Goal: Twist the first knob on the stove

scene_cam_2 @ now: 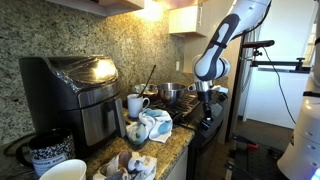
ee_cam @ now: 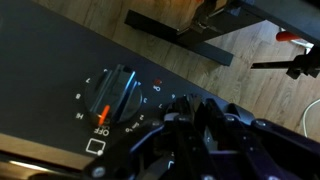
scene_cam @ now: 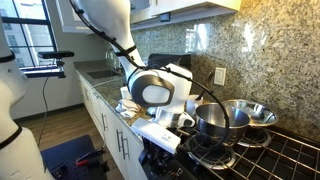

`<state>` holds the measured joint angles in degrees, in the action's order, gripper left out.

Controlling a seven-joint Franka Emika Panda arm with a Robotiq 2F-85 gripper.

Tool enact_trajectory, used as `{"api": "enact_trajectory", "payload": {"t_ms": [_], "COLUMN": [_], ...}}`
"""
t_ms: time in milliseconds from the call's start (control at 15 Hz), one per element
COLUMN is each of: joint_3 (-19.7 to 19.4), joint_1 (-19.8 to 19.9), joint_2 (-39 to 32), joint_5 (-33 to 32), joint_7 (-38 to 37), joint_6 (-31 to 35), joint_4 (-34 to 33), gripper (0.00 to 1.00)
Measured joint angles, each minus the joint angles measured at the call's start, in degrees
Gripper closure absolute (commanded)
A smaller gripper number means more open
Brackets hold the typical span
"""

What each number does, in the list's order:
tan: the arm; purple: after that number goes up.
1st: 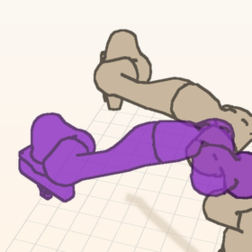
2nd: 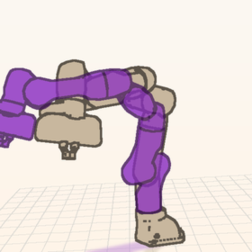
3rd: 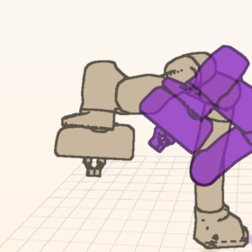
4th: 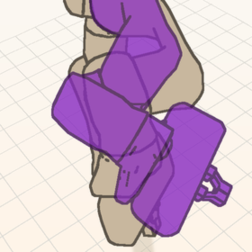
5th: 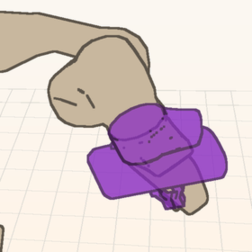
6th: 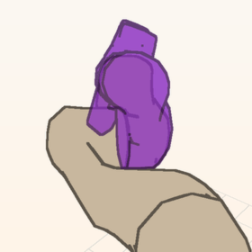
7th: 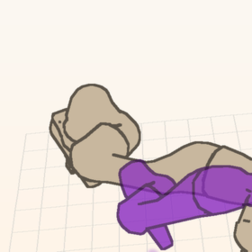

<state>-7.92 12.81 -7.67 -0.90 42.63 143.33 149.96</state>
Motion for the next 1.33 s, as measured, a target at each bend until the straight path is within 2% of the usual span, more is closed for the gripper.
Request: {"api": "enact_trajectory", "payload": {"t_ms": [1333], "joint_3": [0.2], "joint_1": [-1.6], "joint_2": [-0.3], "joint_5": [-7.5], "joint_7": [0.0], "joint_6": [-0.5], "joint_4": [-0.4], "gripper": [0.92]}}
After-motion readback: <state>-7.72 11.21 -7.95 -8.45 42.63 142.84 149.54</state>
